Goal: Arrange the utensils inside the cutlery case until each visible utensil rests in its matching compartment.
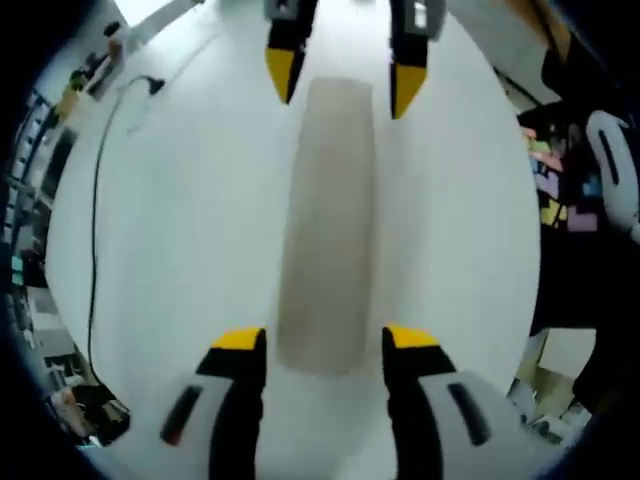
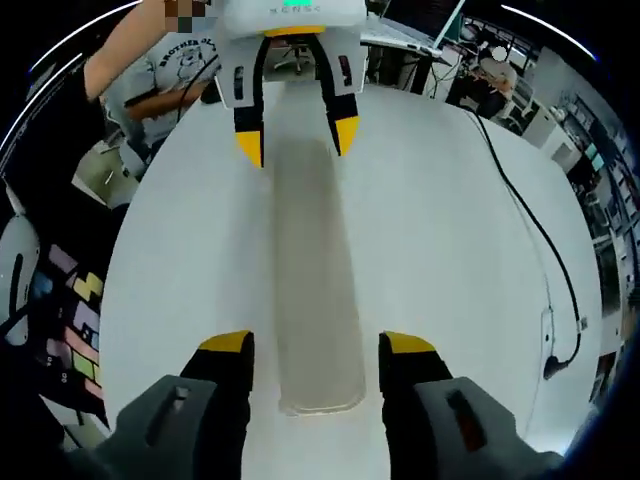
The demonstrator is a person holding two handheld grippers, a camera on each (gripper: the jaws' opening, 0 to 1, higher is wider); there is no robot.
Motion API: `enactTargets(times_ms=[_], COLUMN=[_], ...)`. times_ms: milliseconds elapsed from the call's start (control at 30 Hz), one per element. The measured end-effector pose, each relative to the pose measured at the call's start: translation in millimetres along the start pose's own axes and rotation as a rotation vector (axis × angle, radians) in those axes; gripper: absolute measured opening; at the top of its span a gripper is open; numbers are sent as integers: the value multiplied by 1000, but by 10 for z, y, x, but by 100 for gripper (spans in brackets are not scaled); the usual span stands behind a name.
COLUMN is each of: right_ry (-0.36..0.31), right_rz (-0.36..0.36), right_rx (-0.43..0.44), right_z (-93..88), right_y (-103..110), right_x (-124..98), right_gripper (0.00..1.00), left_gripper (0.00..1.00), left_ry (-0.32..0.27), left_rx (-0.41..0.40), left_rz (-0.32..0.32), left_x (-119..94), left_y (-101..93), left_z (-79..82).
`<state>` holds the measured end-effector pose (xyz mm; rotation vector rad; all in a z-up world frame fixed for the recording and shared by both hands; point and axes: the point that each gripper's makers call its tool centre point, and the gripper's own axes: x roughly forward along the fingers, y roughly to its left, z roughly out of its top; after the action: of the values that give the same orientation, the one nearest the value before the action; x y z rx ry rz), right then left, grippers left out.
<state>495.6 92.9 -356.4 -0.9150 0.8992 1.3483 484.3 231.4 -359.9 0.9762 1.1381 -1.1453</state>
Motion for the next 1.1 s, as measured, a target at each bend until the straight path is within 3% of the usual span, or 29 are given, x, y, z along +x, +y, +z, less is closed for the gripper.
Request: enactTargets(times_ms=[267,467,833,1100], right_ry=[16,46,33,83], right_rz=[23,18,19,20], right_rx=[6,-17,-1,-9], right_z=[-16,-52,-68,-66], right_y=[0,-26,-29,-33], right_x=[133,205,268,281], right_gripper=[51,45,44,43], left_gripper=[50,47,46,46], left_ry=[-19,10,-29,-28], left_rx=[-2,-14,12,-21], left_rz=[-13,-43,-22,-18], left_x=[104,224,207,208], left_y=[35,8,48,89], left_z=[-1,-66,-39,-33])
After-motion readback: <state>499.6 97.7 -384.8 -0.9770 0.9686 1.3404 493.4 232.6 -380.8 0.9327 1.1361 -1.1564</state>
